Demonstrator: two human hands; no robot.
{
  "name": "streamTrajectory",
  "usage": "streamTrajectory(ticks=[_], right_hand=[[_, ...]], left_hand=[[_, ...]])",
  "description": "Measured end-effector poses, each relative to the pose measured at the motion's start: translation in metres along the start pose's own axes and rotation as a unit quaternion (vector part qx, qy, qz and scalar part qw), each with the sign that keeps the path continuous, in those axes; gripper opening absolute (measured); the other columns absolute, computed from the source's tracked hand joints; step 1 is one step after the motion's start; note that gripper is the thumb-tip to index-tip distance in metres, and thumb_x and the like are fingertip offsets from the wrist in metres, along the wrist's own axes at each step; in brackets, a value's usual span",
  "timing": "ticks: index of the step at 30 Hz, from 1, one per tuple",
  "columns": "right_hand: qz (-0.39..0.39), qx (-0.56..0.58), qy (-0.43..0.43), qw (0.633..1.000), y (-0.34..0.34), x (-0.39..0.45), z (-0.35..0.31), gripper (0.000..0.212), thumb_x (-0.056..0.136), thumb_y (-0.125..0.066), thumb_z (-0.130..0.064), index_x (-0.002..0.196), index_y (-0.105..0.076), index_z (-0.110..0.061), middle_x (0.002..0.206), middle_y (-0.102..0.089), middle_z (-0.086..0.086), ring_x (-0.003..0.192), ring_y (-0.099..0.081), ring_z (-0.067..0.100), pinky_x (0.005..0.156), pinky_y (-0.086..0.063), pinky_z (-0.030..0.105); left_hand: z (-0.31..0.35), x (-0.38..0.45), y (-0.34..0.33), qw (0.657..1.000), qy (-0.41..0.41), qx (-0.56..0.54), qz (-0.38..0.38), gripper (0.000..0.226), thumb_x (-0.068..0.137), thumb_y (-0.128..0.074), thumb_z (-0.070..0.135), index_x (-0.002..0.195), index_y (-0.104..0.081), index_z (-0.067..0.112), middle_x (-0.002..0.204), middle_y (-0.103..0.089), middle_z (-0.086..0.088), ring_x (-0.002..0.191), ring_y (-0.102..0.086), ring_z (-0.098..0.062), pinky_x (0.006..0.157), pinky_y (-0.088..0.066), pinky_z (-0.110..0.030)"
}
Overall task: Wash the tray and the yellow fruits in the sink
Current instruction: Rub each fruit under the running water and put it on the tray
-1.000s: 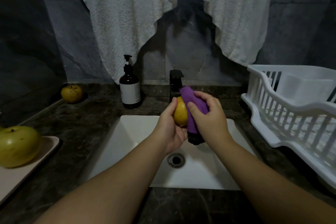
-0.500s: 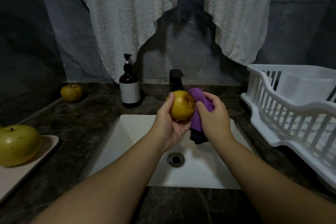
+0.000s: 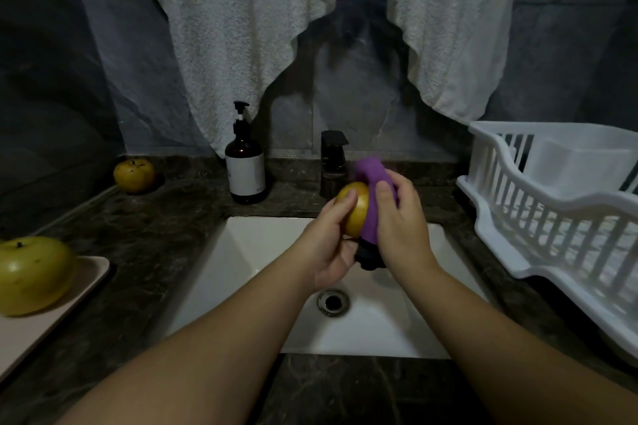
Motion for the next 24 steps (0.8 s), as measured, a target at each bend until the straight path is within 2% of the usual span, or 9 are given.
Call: streamTrajectory(ticks=[2, 5, 7, 9, 12, 16, 19, 22, 24], right_hand=[[-0.001, -0.022, 0.038, 0.999, 0.001, 0.001, -0.004, 0.021, 0.103, -0.043, -0.049, 0.122, -0.050, -0.049, 0.126, -0.048, -0.013, 0.110, -0.052, -0.008, 0.088, -0.044, 0.015], [-0.005, 0.031, -0.055, 0.998, 0.002, 0.007, 0.008, 0.022, 0.107, -0.040, -0.047, 0.127, -0.049, -0.044, 0.122, -0.056, -0.008, 0.104, -0.057, 0.005, 0.080, -0.048, 0.027], [-0.022, 0.031, -0.081, 0.996, 0.002, 0.007, 0.013, 0.023, 0.108, -0.040, -0.046, 0.129, -0.048, -0.041, 0.119, -0.057, -0.009, 0.103, -0.059, 0.008, 0.075, -0.046, 0.028], [-0.025, 0.002, -0.030, 0.999, 0.001, 0.004, 0.007, 0.022, 0.107, -0.045, -0.043, 0.128, -0.049, -0.043, 0.121, -0.053, -0.013, 0.105, -0.057, 0.001, 0.077, -0.046, 0.021], [-0.023, -0.030, 0.038, 0.999, -0.002, 0.002, -0.002, 0.019, 0.106, -0.046, -0.041, 0.123, -0.050, -0.048, 0.118, -0.045, -0.023, 0.106, -0.051, -0.014, 0.077, -0.043, 0.005], [0.018, 0.039, -0.063, 0.997, 0.003, 0.009, 0.010, 0.019, 0.107, -0.038, -0.049, 0.123, -0.048, -0.047, 0.114, -0.057, -0.013, 0.100, -0.058, 0.002, 0.072, -0.045, 0.022], [0.031, 0.086, -0.098, 0.991, 0.003, 0.010, 0.014, 0.022, 0.100, -0.036, -0.058, 0.113, -0.053, -0.051, 0.110, -0.063, -0.010, 0.097, -0.064, 0.007, 0.071, -0.049, 0.026], [0.040, 0.109, -0.104, 0.988, 0.003, 0.010, 0.013, 0.020, 0.092, -0.037, -0.062, 0.098, -0.056, -0.063, 0.111, -0.066, -0.007, 0.099, -0.067, 0.012, 0.082, -0.056, 0.036], [0.039, 0.109, -0.118, 0.986, 0.005, 0.010, 0.015, 0.020, 0.096, -0.037, -0.059, 0.099, -0.057, -0.061, 0.111, -0.066, -0.007, 0.102, -0.067, 0.015, 0.090, -0.057, 0.044]], left_hand=[[-0.001, -0.001, -0.002, 0.999, 0.026, -0.032, -0.011, 0.050, 0.106, -0.050, 0.044, 0.142, -0.058, 0.011, 0.132, -0.069, -0.019, 0.119, -0.070, -0.029, 0.088, -0.062, -0.038], [0.002, 0.007, 0.002, 0.998, 0.002, -0.069, 0.014, 0.047, 0.106, -0.055, 0.036, 0.147, -0.053, 0.013, 0.136, -0.065, -0.020, 0.116, -0.070, -0.032, 0.080, -0.064, -0.041], [0.005, 0.010, 0.007, 0.998, -0.025, -0.044, 0.038, 0.050, 0.101, -0.064, 0.027, 0.148, -0.053, 0.012, 0.133, -0.066, -0.018, 0.105, -0.073, -0.030, 0.072, -0.064, -0.040], [0.007, 0.008, 0.008, 0.998, -0.041, -0.023, 0.032, 0.048, 0.098, -0.067, 0.021, 0.143, -0.057, 0.007, 0.123, -0.072, -0.019, 0.095, -0.076, -0.025, 0.073, -0.063, -0.034], [0.009, 0.003, 0.005, 0.998, -0.036, -0.028, -0.031, 0.043, 0.094, -0.067, 0.020, 0.136, -0.063, 0.012, 0.128, -0.071, -0.020, 0.103, -0.074, -0.026, 0.087, -0.063, -0.036], [0.008, 0.006, 0.007, 0.995, 0.003, -0.096, -0.004, 0.035, 0.102, -0.060, 0.030, 0.133, -0.064, 0.015, 0.136, -0.066, -0.019, 0.111, -0.072, -0.033, 0.086, -0.062, -0.047], [0.006, 0.008, 0.008, 0.998, 0.017, -0.066, 0.009, 0.045, 0.105, -0.055, 0.034, 0.142, -0.057, 0.008, 0.117, -0.076, -0.017, 0.098, -0.076, -0.031, 0.084, -0.062, -0.045], [0.002, 0.002, 0.005, 0.996, 0.064, -0.052, -0.027, 0.056, 0.104, -0.052, 0.045, 0.140, -0.059, 0.003, 0.121, -0.073, -0.020, 0.098, -0.076, -0.029, 0.087, -0.061, -0.041], [0.002, 0.000, 0.003, 0.994, 0.087, -0.038, -0.059, 0.062, 0.102, -0.050, 0.053, 0.138, -0.061, 0.003, 0.128, -0.070, -0.020, 0.102, -0.075, -0.028, 0.089, -0.061, -0.038]])
Point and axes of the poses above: each hand's wrist, its own x-axis towards the middle knuckle, its own y-axis out of the back of the hand, z = x × y, the point moved 4 cm from there along x, towards the middle knuckle
